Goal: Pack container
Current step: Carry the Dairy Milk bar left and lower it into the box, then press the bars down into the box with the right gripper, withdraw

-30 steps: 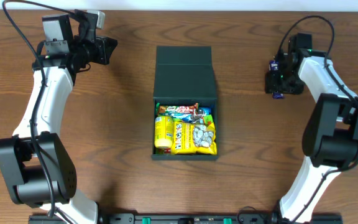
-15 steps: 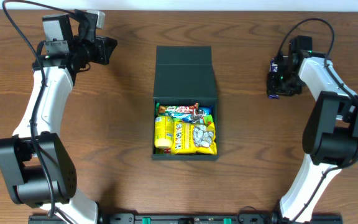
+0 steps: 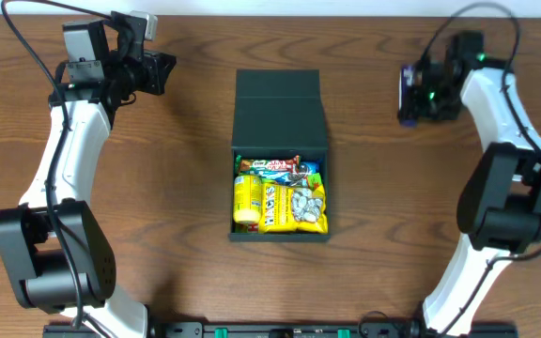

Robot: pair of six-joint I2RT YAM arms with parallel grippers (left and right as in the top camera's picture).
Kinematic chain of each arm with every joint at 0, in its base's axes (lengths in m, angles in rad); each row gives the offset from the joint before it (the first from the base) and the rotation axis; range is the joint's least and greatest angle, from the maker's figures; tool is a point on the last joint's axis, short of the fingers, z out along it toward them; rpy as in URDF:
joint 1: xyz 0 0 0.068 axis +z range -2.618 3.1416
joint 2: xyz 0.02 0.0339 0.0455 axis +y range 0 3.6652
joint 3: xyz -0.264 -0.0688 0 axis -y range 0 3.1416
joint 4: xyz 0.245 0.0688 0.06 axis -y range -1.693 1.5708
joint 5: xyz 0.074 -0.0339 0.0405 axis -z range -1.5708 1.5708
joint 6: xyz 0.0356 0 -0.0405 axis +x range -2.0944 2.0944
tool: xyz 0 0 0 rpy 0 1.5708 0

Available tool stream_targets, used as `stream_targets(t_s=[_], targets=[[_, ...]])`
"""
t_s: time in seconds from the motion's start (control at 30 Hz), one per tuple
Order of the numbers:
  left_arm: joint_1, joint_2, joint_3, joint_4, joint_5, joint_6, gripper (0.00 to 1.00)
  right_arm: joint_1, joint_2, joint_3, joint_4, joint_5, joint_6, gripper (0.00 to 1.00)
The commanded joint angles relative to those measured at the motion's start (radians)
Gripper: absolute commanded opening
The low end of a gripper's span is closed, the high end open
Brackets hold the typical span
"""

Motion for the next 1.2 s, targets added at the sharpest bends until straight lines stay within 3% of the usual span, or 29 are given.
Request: stream_targets(t_s=[0.0,0.33,0.43,0.93,1.17], targets=[[0.005,-0.013,0.021,0.004,-0.004,-0.001,0.14,0.065,-0.1,0.115,-0.044,-0.124,-0.143,0.01],[0.01,-0.013,0.021,0.018,-0.052,0.0,0.15,0.415,-0.163,0.163,-0.392,-0.113,-0.675,0.01],[0.011,-0.013,0.021,0.019,-0.052,0.001,0.16,0.488,-0.159,0.145,-0.488,-0.084,-0.764,0.01],[0.011,-0.013,0.021,0.017,-0.052,0.034,0.17,0.678,-0.159,-0.029,-0.433,-0.026,-0.767,0.01],[0.011,-0.013,0.021,0.016,-0.052,0.034,0.17,0.69,-0.159,-0.093,-0.344,0.102,-0.658,0.01]])
